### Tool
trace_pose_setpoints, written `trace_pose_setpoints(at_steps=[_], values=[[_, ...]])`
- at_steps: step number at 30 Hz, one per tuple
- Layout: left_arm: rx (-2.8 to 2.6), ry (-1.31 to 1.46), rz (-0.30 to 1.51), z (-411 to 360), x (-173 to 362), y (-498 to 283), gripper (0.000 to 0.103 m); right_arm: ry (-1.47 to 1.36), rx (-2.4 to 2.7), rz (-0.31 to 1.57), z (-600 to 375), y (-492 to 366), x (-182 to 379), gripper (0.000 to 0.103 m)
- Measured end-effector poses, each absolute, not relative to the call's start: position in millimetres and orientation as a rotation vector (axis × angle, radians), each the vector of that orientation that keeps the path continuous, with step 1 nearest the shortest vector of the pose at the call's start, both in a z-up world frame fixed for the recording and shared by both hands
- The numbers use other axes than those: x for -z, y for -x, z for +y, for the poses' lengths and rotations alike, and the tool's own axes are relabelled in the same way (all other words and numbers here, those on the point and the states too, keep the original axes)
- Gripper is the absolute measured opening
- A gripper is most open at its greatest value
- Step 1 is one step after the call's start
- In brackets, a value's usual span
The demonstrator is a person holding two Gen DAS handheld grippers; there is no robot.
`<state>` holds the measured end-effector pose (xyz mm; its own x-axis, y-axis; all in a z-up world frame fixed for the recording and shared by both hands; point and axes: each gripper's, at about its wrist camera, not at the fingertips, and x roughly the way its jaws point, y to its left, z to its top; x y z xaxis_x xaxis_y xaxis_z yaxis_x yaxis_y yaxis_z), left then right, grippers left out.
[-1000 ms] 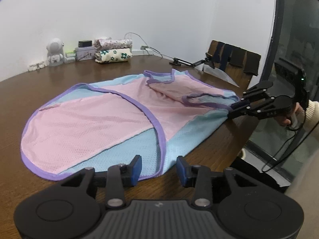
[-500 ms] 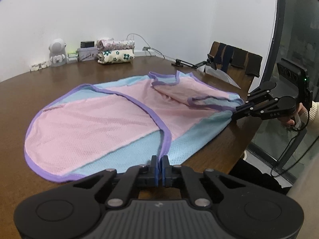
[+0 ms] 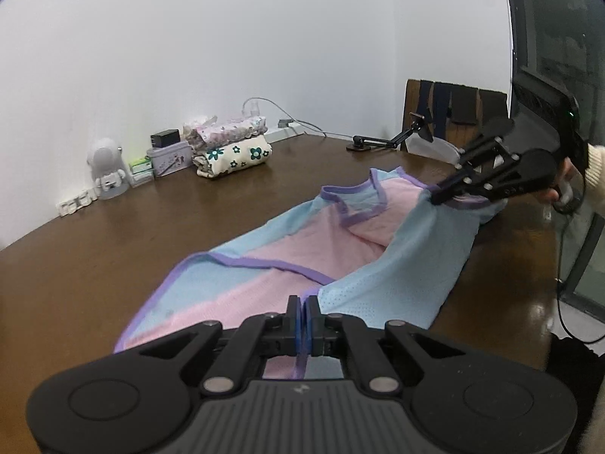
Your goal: Fold clothes
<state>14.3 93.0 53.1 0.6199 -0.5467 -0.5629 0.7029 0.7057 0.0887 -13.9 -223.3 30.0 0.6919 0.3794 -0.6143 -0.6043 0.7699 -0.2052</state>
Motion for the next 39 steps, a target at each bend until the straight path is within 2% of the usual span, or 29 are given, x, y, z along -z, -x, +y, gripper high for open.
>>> trace_pose_setpoints(at_steps=[4,6,9,11,12,16,17,21,25,27,28,29,31,35,36,38,39], values=[[0.718,-0.329,0.591,89.7,-42.3,-42.5,0.002,0.470,-0.573,0.602,-214.1,-22.3,-23.7,0.003],[0.673,-0.355,0.617,90.6,-35.1,-47.9,0.004,0.492,-0.558,0.623,-209.9,-36.3,-16.5,0.007],[0.580,-0.356,0.622,109.1,-36.1,-43.7,0.010,0.530,-0.539,0.618,-211.6,-44.7,-13.6,0.019],[0.522,-0.351,0.620,123.3,-40.4,-39.0,0.010,0.545,-0.529,0.596,-220.5,-41.3,-20.4,0.034],[0.521,-0.335,0.618,126.2,-41.7,-34.5,0.012,0.545,-0.524,0.585,-228.1,-37.1,-27.6,0.035],[0.533,-0.265,0.614,134.2,-44.9,-15.6,0.037,0.494,-0.524,0.566,-270.4,-15.1,-58.0,0.042],[0.536,-0.247,0.613,136.2,-45.7,-10.9,0.038,0.462,-0.526,0.579,-283.2,-7.4,-62.0,0.043],[0.547,-0.177,0.608,144.3,-48.9,8.0,0.038,0.316,-0.556,0.651,-321.5,23.8,-61.1,0.043],[0.549,-0.194,0.643,132.9,-39.3,7.8,0.038,0.352,-0.595,0.702,-320.9,45.9,-45.3,0.047],[0.545,-0.192,0.652,130.3,-37.0,7.9,0.038,0.375,-0.611,0.731,-316.7,43.7,-38.1,0.037],[0.540,-0.196,0.662,128.9,-34.8,7.2,0.038,0.384,-0.617,0.758,-315.5,38.4,-33.7,0.014],[0.533,-0.199,0.672,127.5,-32.4,6.3,0.038,0.397,-0.612,0.777,-316.0,35.0,-30.0,0.005],[0.511,-0.224,0.677,125.8,-28.7,8.3,0.040,0.422,-0.602,0.796,-318.0,28.1,-26.1,0.004],[0.495,-0.227,0.687,125.6,-26.8,9.2,0.041,0.525,-0.539,0.776,-318.9,9.9,-24.8,0.006],[0.494,-0.228,0.688,125.6,-27.1,8.8,0.041,0.579,-0.500,0.764,-316.8,4.8,-22.2,0.010],[0.490,-0.231,0.688,125.6,-27.8,7.9,0.042,0.691,-0.443,0.723,-309.7,1.0,-15.1,0.034],[0.487,-0.232,0.688,125.6,-28.1,7.5,0.042,0.741,-0.418,0.692,-306.1,0.8,-12.2,0.034]])
